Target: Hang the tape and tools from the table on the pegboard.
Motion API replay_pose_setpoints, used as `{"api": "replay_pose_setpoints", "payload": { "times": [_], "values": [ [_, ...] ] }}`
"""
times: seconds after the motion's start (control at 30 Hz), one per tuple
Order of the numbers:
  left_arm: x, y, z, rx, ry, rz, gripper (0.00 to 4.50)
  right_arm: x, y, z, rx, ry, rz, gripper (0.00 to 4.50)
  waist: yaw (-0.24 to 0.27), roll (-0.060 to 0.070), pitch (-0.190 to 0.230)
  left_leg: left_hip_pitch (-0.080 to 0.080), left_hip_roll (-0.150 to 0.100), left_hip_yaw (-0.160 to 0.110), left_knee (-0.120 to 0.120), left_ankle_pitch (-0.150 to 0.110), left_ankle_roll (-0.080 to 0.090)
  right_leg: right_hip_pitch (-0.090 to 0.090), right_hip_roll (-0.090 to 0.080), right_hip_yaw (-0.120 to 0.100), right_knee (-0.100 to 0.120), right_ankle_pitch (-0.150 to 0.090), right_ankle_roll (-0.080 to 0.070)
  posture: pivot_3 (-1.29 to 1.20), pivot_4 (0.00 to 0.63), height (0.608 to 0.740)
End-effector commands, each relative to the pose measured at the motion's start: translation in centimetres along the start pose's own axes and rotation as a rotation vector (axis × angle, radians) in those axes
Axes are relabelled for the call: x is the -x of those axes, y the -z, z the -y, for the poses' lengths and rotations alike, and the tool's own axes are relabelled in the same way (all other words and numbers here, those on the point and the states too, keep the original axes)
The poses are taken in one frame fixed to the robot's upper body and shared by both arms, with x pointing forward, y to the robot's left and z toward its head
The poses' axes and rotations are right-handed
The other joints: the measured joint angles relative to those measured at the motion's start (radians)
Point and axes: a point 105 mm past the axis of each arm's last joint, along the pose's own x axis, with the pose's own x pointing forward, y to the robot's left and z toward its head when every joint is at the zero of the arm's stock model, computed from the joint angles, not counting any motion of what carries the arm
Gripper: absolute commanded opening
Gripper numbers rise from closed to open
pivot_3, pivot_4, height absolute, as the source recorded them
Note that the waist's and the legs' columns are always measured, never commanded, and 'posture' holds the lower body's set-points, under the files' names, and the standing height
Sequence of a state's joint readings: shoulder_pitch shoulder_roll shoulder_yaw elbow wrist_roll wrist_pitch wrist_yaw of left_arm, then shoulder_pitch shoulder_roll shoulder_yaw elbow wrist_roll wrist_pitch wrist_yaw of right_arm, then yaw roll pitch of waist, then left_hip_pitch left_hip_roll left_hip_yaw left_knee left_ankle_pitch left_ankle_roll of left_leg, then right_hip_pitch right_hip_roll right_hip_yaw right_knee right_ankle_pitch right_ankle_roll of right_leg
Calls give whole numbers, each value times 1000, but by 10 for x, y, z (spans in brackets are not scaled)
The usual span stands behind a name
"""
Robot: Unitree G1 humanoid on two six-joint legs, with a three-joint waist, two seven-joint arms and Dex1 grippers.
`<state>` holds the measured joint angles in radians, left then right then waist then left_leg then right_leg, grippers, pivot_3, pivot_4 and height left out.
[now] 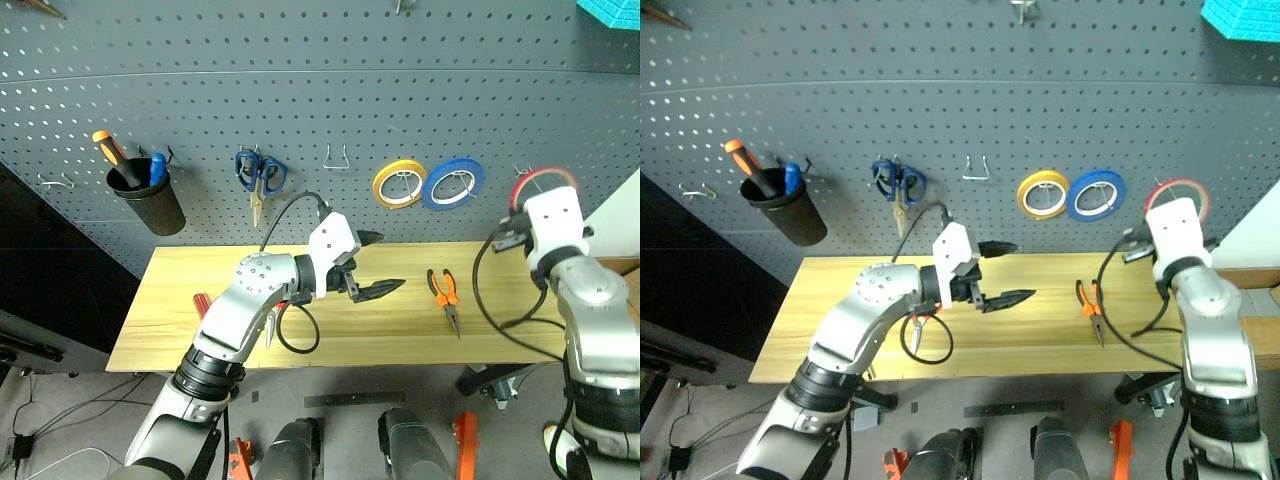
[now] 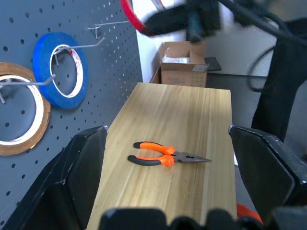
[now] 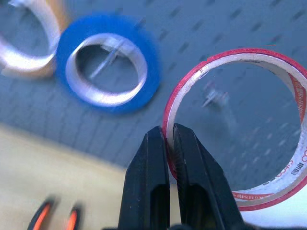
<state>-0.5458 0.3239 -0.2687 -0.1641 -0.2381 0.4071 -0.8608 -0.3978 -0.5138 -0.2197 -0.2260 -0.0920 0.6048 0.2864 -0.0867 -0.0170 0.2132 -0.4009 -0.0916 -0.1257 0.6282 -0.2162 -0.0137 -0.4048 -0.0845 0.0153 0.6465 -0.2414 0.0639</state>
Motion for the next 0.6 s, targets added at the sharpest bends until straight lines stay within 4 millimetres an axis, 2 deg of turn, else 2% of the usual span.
{"api": "replay_pose_setpoints", "payload": {
  "times": [0.03, 0.23, 0.37, 0.47, 0.6],
  "values": [
    [-3, -13, -1, -32, 2, 43, 4366, -13, 2, 21, -33, 53, 15, 31, 1, 0, 0, 0, 0, 0, 0, 0, 0, 0, 0, 0, 0, 1, -2, -199, 204, 740],
    [-11, -22, -1, -21, -7, 86, 4366, -44, 15, 24, -189, 29, -6, 31, -1, 0, 0, 0, -1, 3, 0, -1, 2, 0, -1, 2, 0, 2, -2, -191, 200, 740],
    [-12, -25, -2, -7, -19, 102, 4366, -50, 20, 17, -251, -4, -1, 31, -2, 0, 0, 0, 0, 3, 0, -1, 2, 0, 0, 2, 0, 2, -2, -184, 197, 740],
    [-10, -21, -6, -13, -43, 90, 4366, -44, 25, 9, -280, -22, -5, 659, -1, 0, 0, 0, 0, 3, 0, -1, 2, 0, 0, 2, 0, 2, -2, -183, 196, 740],
    [-3, -12, -12, -31, -74, 49, 4366, -25, 27, -13, -227, -84, -11, 1970, 0, 1, 0, 0, -1, 3, 0, -1, 2, 0, -1, 2, 0, 2, -2, -190, 196, 740]
  ]
}}
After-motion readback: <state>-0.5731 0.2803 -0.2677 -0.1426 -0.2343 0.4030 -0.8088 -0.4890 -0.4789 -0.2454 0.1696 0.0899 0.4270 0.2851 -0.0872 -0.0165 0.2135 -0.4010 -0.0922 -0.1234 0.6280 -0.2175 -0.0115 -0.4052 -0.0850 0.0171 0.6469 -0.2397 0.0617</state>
